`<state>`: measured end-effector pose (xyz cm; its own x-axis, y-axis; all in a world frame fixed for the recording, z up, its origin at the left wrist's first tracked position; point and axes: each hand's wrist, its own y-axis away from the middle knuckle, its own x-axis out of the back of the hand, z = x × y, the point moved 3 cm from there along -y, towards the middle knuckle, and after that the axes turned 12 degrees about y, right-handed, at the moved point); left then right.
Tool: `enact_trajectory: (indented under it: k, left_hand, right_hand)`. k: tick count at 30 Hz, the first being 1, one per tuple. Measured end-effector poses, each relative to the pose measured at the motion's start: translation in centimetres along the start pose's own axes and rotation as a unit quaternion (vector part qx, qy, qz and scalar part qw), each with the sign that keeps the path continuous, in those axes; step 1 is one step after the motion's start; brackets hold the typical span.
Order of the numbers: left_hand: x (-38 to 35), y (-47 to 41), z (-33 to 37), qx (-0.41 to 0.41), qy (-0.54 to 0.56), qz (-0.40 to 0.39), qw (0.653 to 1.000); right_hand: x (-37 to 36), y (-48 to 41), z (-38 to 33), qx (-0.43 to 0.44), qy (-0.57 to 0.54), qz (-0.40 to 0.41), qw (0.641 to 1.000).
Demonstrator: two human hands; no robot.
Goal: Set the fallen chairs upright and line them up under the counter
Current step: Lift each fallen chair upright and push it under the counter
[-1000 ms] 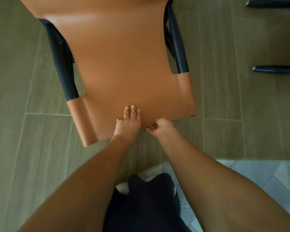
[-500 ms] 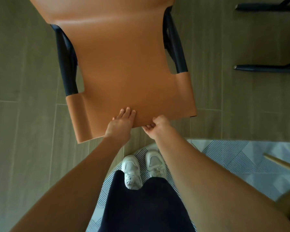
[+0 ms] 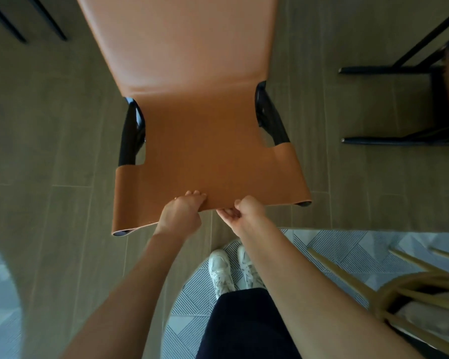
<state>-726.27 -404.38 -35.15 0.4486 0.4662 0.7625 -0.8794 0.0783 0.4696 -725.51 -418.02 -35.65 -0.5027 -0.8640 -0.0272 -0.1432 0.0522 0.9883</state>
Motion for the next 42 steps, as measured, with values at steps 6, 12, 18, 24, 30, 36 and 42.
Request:
enact_trajectory:
  k: [6,12,18,24,30,36,42]
  left_hand:
    - [8.8,-0.7,1.9,0.009,0.004,0.076,0.997]
    - [15.8,-3.4,3.2,0.004,0.026,0.186,0.982]
    - [20.8,-7.6,3.9,-0.053,0.015,0.198,0.979]
    - [26.5,-12.3,4.8,-0.073,0.013,0.213,0.974]
    - [31.5,-16.2,5.8,-0.075,0.024,0.213,0.974]
    - [35.4,-19.3,6.6,-0.110,0.065,0.230,0.965]
    - [38.7,-23.1,7.2,-0.093,0.073,0.223,0.968]
  right_hand:
    - [-4.4,5.8,-5.1,0.031,-0.009,-0.036,0.999]
    - [-8.5,9.6,-11.0,0.098,0.009,-0.041,0.994]
    - [-12.9,11.7,-16.6,0.173,0.096,0.009,0.980]
    - [-17.4,13.3,-22.4,0.226,0.141,0.015,0.964]
    - [-21.5,13.9,-28.1,0.225,0.139,-0.028,0.964]
    - [-25.2,13.9,-32.4,0.235,0.147,-0.025,0.961]
    - [-28.2,14.7,-35.8,0.246,0.172,-0.029,0.953]
